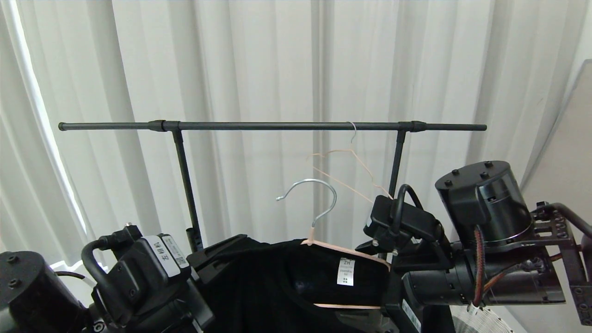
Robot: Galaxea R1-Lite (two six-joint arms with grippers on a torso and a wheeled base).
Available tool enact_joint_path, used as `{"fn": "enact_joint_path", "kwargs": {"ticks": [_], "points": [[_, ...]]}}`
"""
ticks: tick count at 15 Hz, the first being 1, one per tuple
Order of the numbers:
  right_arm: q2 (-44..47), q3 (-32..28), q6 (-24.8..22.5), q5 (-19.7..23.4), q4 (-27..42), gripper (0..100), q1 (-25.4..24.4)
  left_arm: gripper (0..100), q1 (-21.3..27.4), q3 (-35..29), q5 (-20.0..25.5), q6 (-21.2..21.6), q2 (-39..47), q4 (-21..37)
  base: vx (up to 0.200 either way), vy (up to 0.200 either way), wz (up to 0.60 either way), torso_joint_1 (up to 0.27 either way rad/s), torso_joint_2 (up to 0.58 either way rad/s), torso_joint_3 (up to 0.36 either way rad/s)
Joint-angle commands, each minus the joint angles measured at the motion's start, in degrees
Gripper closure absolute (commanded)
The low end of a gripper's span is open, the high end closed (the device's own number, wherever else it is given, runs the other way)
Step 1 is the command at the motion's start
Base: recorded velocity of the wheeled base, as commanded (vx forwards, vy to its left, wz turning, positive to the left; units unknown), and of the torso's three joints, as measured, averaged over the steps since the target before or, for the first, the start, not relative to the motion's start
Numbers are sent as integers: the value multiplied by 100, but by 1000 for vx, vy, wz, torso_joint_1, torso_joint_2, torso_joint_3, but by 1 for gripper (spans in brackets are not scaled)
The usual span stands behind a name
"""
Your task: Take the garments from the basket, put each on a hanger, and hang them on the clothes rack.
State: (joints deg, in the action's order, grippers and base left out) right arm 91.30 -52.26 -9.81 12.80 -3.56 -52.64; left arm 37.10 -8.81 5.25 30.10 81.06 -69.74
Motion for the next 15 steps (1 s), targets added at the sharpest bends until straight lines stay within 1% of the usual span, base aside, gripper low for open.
{"fn": "enact_joint_path", "kwargs": {"ticks": [1, 2, 6, 7, 9, 12, 15], "points": [[20, -3, 6, 3, -4, 0, 52, 100, -1, -6, 134, 5, -46, -22, 0, 0, 0, 0, 0, 0], [20, -3, 15, 3, -4, 0, 87, 100, -1, -6, 195, 22, -46, -22, 0, 0, 0, 0, 0, 0], [-15, 23, 6, -14, -4, 0, 96, 100, -1, -6, 204, 22, -37, -22, 0, 0, 0, 0, 0, 0], [-24, 67, -3, -23, -4, 100, 96, 100, -9, -15, 204, 22, -46, -22, 0, 0, 0, 0, 0, 0], [-33, 93, -12, -50, -13, 100, 96, 100, -9, -24, 204, 14, -46, -22, 0, 0, 0, 0, 0, 0], [-24, 111, -21, -287, -233, 100, 96, 100, -18, -15, 204, 14, -28, -22, 0, 0, 0, 0, 0, 0], [-42, 111, -47, -366, -409, 100, 96, 100, -18, -6, 204, 22, -11, -22, 0, 0, 0, 0, 0, 0]]}}
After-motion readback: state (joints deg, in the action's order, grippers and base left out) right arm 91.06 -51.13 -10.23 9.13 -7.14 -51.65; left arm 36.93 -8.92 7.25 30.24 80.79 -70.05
